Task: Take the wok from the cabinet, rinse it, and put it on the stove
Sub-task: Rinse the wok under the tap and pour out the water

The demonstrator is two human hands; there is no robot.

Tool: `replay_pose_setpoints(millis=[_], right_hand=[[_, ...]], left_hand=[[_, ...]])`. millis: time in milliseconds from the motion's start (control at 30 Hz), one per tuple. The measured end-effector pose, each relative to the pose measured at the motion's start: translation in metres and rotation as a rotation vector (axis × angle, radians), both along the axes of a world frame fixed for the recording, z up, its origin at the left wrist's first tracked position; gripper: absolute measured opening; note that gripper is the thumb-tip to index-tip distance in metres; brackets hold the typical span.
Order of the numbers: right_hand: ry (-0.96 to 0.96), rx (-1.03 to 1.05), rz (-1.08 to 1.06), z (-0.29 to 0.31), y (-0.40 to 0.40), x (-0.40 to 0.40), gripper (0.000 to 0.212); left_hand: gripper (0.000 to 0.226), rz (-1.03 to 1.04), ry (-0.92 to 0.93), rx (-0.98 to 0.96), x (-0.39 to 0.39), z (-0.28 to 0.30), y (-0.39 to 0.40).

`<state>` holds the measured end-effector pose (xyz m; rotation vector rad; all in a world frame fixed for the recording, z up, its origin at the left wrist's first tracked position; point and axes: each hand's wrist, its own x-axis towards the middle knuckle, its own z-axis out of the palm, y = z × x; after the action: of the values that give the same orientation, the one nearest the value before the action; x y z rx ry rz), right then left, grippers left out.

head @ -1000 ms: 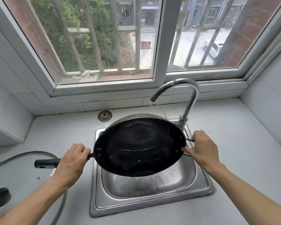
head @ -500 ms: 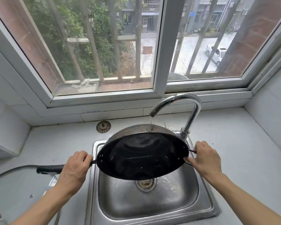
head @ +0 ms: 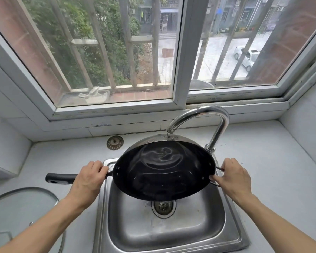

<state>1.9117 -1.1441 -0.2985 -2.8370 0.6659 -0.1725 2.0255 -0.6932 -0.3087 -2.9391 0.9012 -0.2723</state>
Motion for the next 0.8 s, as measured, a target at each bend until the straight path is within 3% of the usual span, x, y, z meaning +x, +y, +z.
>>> replay_pose_setpoints(millis=[800], right_hand=[[-0.007,0.104,-0.176,-0.007,-0.007,-0.051,0.052]], left_hand=[[0.036,-0.178,-0.067,0.061,0.047,0.025,-0.041]])
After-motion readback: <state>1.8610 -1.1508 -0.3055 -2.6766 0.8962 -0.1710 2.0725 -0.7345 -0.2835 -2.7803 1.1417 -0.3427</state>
